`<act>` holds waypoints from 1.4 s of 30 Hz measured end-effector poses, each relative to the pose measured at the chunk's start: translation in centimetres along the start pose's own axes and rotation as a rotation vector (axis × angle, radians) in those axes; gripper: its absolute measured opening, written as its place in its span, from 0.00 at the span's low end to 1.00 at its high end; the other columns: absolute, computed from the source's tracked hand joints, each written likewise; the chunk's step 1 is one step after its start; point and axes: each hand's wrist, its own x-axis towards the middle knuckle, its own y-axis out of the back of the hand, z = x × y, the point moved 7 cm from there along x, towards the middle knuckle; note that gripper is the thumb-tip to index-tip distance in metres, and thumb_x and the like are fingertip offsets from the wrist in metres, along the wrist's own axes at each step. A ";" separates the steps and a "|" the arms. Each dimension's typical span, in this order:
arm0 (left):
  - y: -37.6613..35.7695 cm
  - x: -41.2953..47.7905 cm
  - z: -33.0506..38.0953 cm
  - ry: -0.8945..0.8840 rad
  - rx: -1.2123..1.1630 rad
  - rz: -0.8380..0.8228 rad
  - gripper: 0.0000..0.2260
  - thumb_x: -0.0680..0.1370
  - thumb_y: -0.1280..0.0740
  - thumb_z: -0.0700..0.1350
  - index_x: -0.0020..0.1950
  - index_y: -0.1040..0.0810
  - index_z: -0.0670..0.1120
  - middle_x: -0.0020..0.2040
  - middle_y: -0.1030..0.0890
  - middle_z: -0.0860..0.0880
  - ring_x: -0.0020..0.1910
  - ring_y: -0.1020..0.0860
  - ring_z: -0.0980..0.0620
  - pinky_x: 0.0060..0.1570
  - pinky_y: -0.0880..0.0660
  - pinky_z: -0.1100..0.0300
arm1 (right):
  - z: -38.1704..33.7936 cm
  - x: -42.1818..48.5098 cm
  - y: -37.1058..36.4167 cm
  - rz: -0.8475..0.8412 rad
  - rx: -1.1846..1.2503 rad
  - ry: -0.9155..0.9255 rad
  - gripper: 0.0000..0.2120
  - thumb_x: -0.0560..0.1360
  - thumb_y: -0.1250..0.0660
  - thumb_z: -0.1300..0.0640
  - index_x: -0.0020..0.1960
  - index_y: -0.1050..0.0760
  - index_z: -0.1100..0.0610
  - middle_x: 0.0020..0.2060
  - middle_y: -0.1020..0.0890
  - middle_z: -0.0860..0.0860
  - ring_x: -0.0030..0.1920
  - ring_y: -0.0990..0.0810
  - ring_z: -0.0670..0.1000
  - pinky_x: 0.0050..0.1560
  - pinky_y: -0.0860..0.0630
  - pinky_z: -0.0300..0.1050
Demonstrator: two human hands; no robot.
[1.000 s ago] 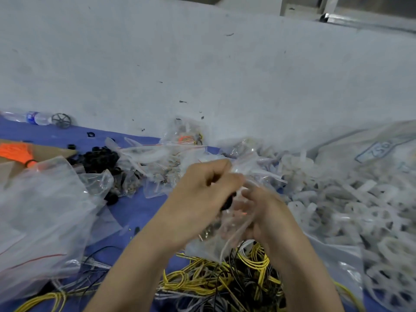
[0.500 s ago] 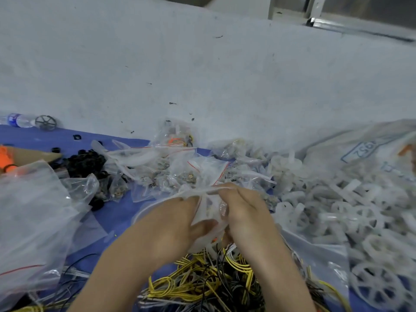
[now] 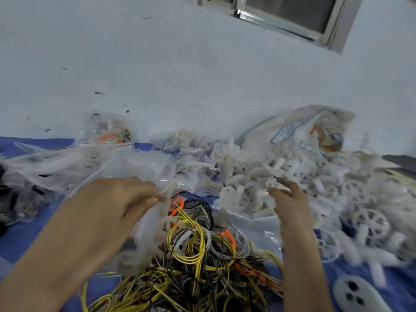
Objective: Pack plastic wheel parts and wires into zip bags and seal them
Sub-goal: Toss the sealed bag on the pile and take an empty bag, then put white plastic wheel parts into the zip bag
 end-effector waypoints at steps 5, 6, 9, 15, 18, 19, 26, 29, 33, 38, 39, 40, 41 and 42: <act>0.6 0.4 0.4 0.013 -0.148 -0.011 0.09 0.72 0.41 0.64 0.50 0.27 0.76 0.42 0.23 0.75 0.37 0.23 0.71 0.36 0.24 0.63 | 1.8 6.2 -0.7 -0.084 -0.823 0.069 0.35 0.74 0.34 0.46 0.75 0.49 0.40 0.76 0.55 0.58 0.73 0.45 0.66 0.67 0.39 0.58; 0.5 0.3 0.7 0.012 -0.166 -0.019 0.10 0.71 0.41 0.64 0.49 0.27 0.76 0.41 0.23 0.75 0.38 0.22 0.71 0.36 0.24 0.64 | 2.1 6.8 -1.3 -0.115 -0.981 0.093 0.34 0.74 0.35 0.42 0.75 0.49 0.40 0.76 0.56 0.58 0.72 0.46 0.67 0.67 0.39 0.59; 0.1 0.3 1.9 -0.023 -0.171 -0.040 0.07 0.74 0.38 0.62 0.41 0.20 0.69 0.38 0.22 0.73 0.38 0.23 0.71 0.38 0.26 0.68 | 2.1 7.4 -2.9 -0.076 -1.223 0.176 0.25 0.77 0.38 0.44 0.71 0.37 0.50 0.75 0.52 0.58 0.67 0.37 0.67 0.62 0.32 0.58; -0.1 0.1 3.0 -0.020 -0.187 -0.066 0.05 0.76 0.32 0.52 0.43 0.18 0.63 0.38 0.20 0.69 0.36 0.23 0.68 0.40 0.28 0.69 | 3.0 7.9 -3.1 -0.142 -1.032 0.160 0.18 0.74 0.33 0.52 0.61 0.29 0.55 0.65 0.37 0.61 0.47 0.23 0.60 0.48 0.24 0.49; -0.4 0.1 3.3 -0.020 -0.202 -0.076 0.10 0.73 0.31 0.46 0.42 0.20 0.64 0.39 0.20 0.68 0.38 0.22 0.67 0.43 0.28 0.66 | 3.1 8.5 -2.3 -0.113 -0.911 0.192 0.17 0.71 0.31 0.54 0.58 0.27 0.52 0.59 0.30 0.57 0.46 0.23 0.58 0.48 0.24 0.49; -0.4 0.0 3.4 -0.023 -0.198 -0.082 0.11 0.73 0.31 0.46 0.42 0.20 0.65 0.40 0.20 0.69 0.38 0.22 0.68 0.44 0.28 0.67 | 3.1 8.6 -2.2 -0.102 -0.887 0.220 0.17 0.70 0.31 0.55 0.57 0.28 0.51 0.60 0.31 0.56 0.46 0.24 0.57 0.47 0.24 0.49; -0.5 -0.1 3.6 -0.019 -0.176 -0.103 0.12 0.73 0.31 0.46 0.43 0.20 0.66 0.38 0.22 0.71 0.38 0.24 0.71 0.41 0.30 0.74 | 4.0 10.7 -0.9 -0.122 -0.663 0.135 0.16 0.68 0.27 0.55 0.53 0.26 0.50 0.59 0.28 0.56 0.47 0.21 0.59 0.44 0.23 0.49; -0.8 -0.2 3.9 -0.033 -0.123 -0.083 0.10 0.74 0.32 0.49 0.46 0.20 0.66 0.37 0.23 0.72 0.39 0.24 0.70 0.42 0.30 0.72 | 4.1 11.4 -1.4 -0.190 -0.605 0.053 0.22 0.69 0.29 0.59 0.60 0.30 0.49 0.43 0.22 0.57 0.35 0.21 0.57 0.38 0.20 0.52; -1.0 -0.3 4.6 -0.081 -0.017 -0.079 0.06 0.74 0.34 0.50 0.46 0.19 0.59 0.35 0.19 0.62 0.35 0.23 0.66 0.43 0.30 0.71 | 4.4 12.1 -2.4 -0.269 -0.548 -0.060 0.31 0.70 0.34 0.64 0.70 0.36 0.48 0.48 0.27 0.56 0.40 0.23 0.59 0.41 0.20 0.52; -0.8 0.0 4.1 -0.048 -0.091 -0.082 0.09 0.77 0.38 0.57 0.55 0.25 0.68 0.37 0.19 0.60 0.39 0.22 0.62 0.45 0.29 0.64 | 4.3 12.5 -2.7 -0.293 -0.592 -0.082 0.22 0.70 0.41 0.69 0.63 0.29 0.57 0.47 0.24 0.55 0.37 0.24 0.57 0.41 0.21 0.54; -0.8 0.0 4.1 -0.047 -0.088 -0.084 0.08 0.77 0.36 0.56 0.54 0.23 0.68 0.37 0.19 0.59 0.40 0.22 0.62 0.45 0.30 0.63 | 4.3 12.5 -2.7 -0.294 -0.593 -0.082 0.21 0.70 0.41 0.69 0.62 0.28 0.60 0.48 0.24 0.57 0.37 0.24 0.57 0.40 0.21 0.52; -0.9 0.0 4.1 -0.047 -0.090 -0.089 0.08 0.76 0.35 0.55 0.53 0.21 0.66 0.37 0.19 0.58 0.41 0.23 0.61 0.45 0.30 0.63 | 4.4 12.4 -2.6 -0.296 -0.590 -0.094 0.20 0.69 0.41 0.69 0.60 0.27 0.62 0.47 0.24 0.59 0.36 0.25 0.57 0.37 0.22 0.50; -1.1 0.0 4.1 -0.044 -0.089 -0.100 0.08 0.76 0.35 0.53 0.51 0.20 0.65 0.38 0.18 0.58 0.42 0.23 0.61 0.45 0.30 0.63 | 4.6 12.2 -2.6 -0.303 -0.601 -0.111 0.18 0.68 0.41 0.68 0.57 0.26 0.64 0.44 0.25 0.60 0.34 0.26 0.57 0.34 0.24 0.48; -1.1 0.0 4.0 -0.043 -0.092 -0.104 0.08 0.75 0.34 0.52 0.50 0.18 0.64 0.38 0.18 0.58 0.42 0.23 0.61 0.46 0.30 0.64 | 4.8 12.0 -2.7 -0.310 -0.618 -0.122 0.14 0.68 0.41 0.68 0.52 0.25 0.65 0.40 0.26 0.59 0.32 0.27 0.56 0.30 0.24 0.46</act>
